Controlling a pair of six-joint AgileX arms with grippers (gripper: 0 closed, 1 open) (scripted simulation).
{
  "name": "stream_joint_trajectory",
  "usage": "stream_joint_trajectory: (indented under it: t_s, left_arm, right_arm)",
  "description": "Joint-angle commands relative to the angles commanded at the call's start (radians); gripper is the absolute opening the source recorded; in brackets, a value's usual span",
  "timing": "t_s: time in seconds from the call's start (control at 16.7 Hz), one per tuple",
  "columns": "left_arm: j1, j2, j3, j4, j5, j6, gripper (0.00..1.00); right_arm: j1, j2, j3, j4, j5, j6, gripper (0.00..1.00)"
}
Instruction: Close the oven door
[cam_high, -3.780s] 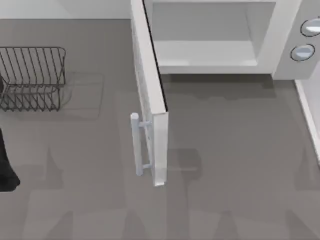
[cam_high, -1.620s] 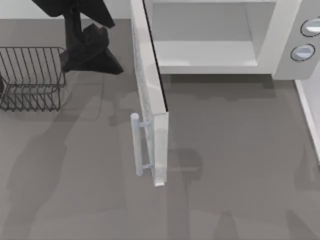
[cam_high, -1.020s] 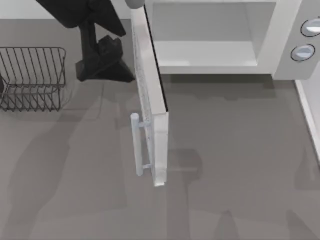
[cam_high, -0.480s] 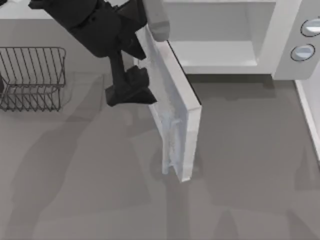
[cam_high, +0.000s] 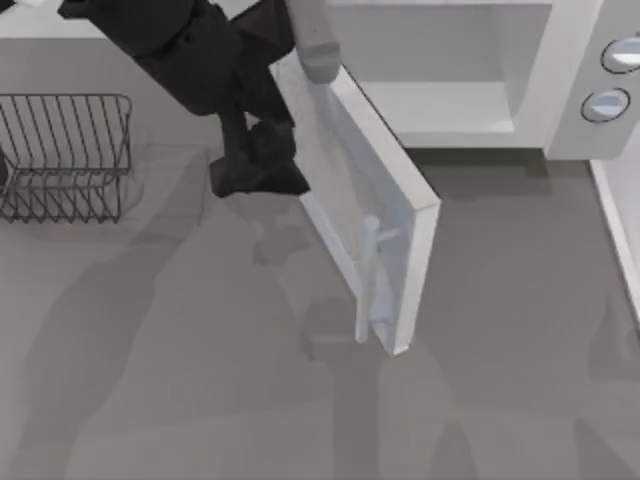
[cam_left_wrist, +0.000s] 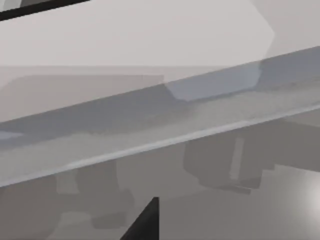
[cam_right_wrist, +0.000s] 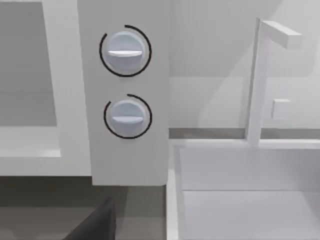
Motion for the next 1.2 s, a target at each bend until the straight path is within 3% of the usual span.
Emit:
stream_joint_trajectory:
  t_s: [0.42,1.2]
  left_arm:
    - [0.0,0.0,0.0,0.0,0.0,0.0,0.02]
    - [-0.017,0.013,0.016,0.005,-0.006,-0.019,0.0]
  right_arm:
    - [0.0,0.0,0.0,0.0,0.0,0.0,1.0]
    - [0.0,0.0,0.0,0.0,0.0,0.0,1.0]
